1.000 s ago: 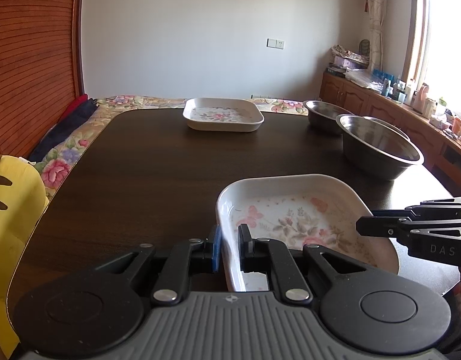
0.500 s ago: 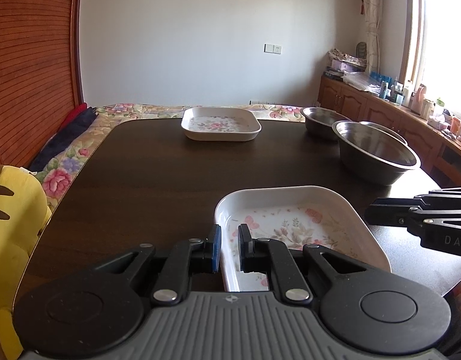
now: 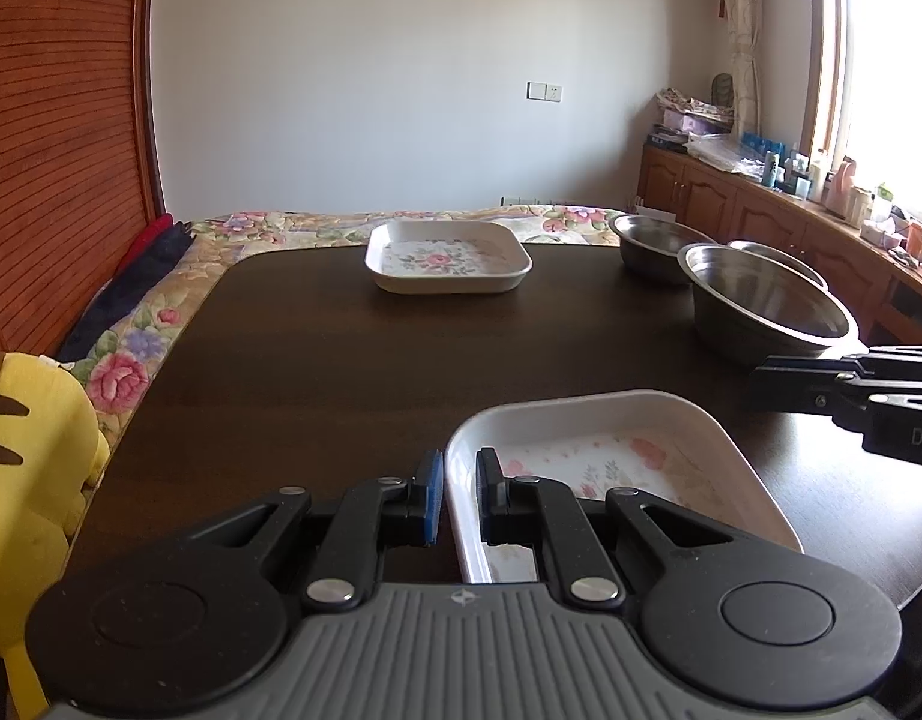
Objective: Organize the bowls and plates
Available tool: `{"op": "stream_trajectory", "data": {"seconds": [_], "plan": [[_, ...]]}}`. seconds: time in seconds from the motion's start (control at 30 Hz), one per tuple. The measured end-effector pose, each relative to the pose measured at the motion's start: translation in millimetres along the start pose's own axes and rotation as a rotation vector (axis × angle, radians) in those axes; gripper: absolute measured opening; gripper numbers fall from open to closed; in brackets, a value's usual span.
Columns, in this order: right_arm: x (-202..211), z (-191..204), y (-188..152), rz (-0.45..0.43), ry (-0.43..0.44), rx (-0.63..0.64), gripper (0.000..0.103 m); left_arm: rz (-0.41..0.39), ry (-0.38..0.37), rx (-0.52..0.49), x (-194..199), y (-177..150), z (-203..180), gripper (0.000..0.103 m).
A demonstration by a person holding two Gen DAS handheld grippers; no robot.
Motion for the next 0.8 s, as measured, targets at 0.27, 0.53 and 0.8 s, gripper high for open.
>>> {"op": "stream_trajectory", "data": {"seconds": [0.27,0.53,0.8], "plan": [[-21,-3,16,-0.018,0.018,0.021,0.017,-0.003,0.012,-0.008,-18,14,11,0.011],[-49,-12,28,-0.003,0.01,0.035,0.017,-0.004,0.01,-0.008,-52,30,24,0.012],[-75,-23,54,0.036,-0.003,0.054,0.017,0.011,-0.01,0.021,-93,58,37,0.012]]}}
Point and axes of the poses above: each gripper's, at about its wrist camera, not at the fingertips, and x roughly against the way its jaws point, z to its left, y to its top, the point moved 5 cm from there along -x, roughly the way its jaws point, and after that the axes turned 12 degrees about -z, right-handed, at the moved point
